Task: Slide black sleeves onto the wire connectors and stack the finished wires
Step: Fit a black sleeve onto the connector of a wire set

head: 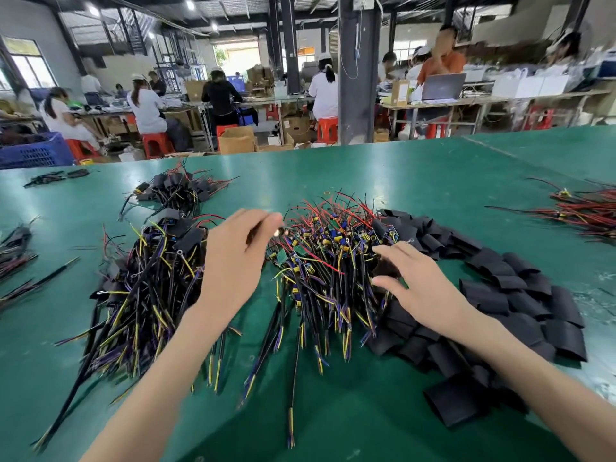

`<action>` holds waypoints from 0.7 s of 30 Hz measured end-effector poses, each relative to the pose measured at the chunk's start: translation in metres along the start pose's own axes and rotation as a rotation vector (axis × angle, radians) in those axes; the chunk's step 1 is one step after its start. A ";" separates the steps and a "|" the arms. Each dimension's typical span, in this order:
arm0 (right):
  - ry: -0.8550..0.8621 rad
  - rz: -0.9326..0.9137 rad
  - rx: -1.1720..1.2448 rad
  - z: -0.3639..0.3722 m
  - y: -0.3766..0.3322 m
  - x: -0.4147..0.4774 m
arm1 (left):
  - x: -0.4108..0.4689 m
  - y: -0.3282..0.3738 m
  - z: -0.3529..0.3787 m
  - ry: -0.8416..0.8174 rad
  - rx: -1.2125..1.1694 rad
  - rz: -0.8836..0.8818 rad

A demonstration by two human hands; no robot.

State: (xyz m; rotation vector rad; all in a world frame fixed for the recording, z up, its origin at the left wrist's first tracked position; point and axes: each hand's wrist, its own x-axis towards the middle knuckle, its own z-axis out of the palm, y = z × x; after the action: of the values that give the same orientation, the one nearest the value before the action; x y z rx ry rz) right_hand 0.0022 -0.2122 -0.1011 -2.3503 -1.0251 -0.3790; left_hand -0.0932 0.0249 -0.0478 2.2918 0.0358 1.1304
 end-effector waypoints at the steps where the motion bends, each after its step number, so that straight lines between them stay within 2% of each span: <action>1: 0.003 -0.005 -0.002 0.002 0.000 -0.001 | -0.007 -0.003 0.002 0.034 -0.039 -0.032; 7: 0.021 -0.023 0.014 0.006 -0.001 -0.002 | -0.024 -0.011 0.009 0.142 -0.219 -0.194; 11: 0.053 -0.028 0.064 0.007 -0.004 -0.004 | -0.026 -0.012 0.011 0.191 -0.226 -0.208; 21: 0.090 0.028 0.233 0.004 -0.011 -0.004 | -0.027 -0.015 0.009 0.155 -0.216 -0.200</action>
State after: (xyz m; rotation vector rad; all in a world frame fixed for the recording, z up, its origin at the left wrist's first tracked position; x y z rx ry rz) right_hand -0.0084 -0.2058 -0.1025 -2.1180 -0.9391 -0.3324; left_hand -0.1003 0.0256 -0.0789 1.9608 0.1894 1.1451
